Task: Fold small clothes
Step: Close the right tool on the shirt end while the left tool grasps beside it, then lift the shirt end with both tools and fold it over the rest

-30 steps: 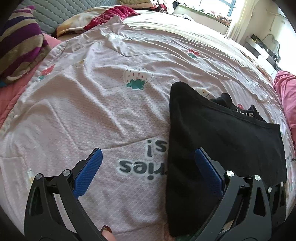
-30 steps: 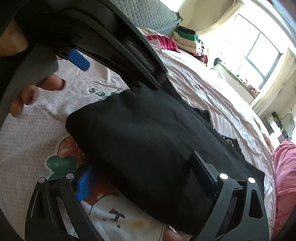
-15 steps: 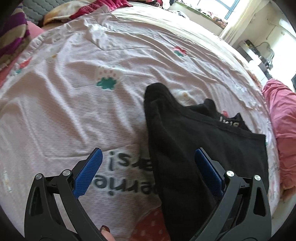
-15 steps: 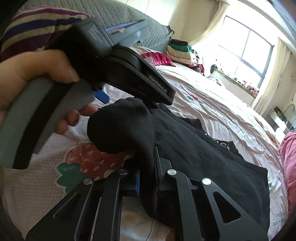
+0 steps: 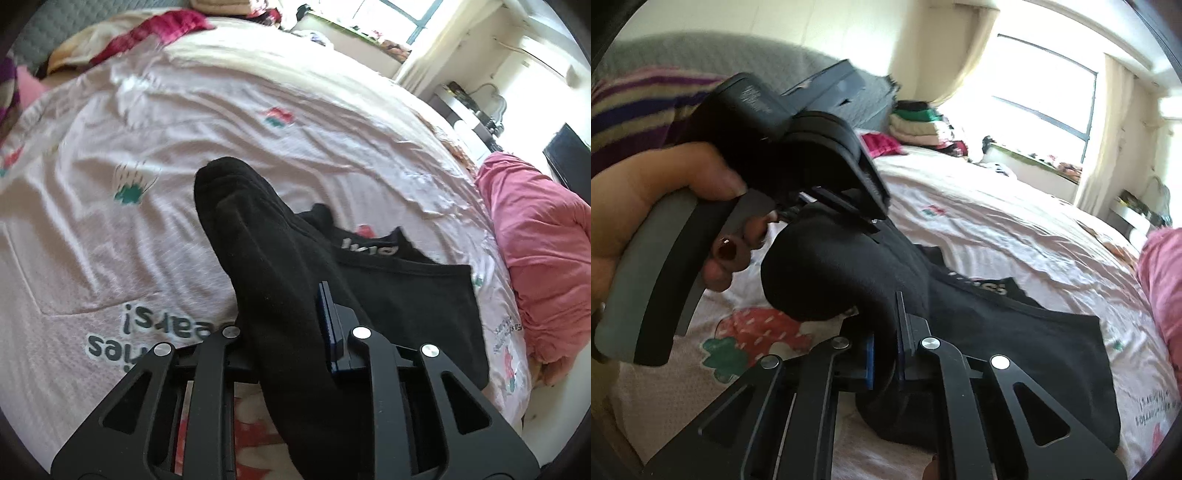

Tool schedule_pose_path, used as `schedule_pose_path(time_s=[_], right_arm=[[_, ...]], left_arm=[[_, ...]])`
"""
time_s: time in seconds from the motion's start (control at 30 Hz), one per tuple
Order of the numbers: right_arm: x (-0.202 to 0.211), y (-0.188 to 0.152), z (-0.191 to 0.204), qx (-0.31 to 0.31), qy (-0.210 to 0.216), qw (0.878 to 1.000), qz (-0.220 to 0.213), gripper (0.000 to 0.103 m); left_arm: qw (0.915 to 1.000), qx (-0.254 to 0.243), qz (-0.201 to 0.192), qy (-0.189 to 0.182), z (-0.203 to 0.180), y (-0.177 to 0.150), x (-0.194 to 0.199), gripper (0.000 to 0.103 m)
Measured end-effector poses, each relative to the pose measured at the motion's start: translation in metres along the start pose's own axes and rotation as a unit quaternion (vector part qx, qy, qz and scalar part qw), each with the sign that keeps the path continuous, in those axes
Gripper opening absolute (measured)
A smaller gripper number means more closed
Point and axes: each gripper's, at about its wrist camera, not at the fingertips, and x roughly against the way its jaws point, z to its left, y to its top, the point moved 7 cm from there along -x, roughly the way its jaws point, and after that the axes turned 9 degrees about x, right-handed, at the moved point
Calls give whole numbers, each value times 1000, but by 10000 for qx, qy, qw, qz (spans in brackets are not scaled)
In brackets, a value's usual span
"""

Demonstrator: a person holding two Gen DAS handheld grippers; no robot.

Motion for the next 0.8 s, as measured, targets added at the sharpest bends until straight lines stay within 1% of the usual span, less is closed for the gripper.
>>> schedule_pose_path(time_s=[0.07, 0.33, 0.47, 0.57, 0.8], right_arm=[[8, -3, -13, -231, -37, 9997, -50, 7], [31, -18, -65, -1174, -153, 9928, -165, 6], [39, -31, -89, -1646, -190, 9860, -156, 6], [42, -42, -104, -1887, -237, 9817, -135, 6], [47, -73, -128, -2478, -236, 9685, 25, 6]], left_arm=[[9999, -121, -62, -2, -18, 0, 5, 15], [9971, -699, -119, 270, -88, -4, 8, 15], [9951, -918, -59, 357, -119, -10, -2, 15], [9935, -1065, -3, 407, -139, -17, -11, 15], [9896, -1331, 132, 524, -173, -36, -36, 15]])
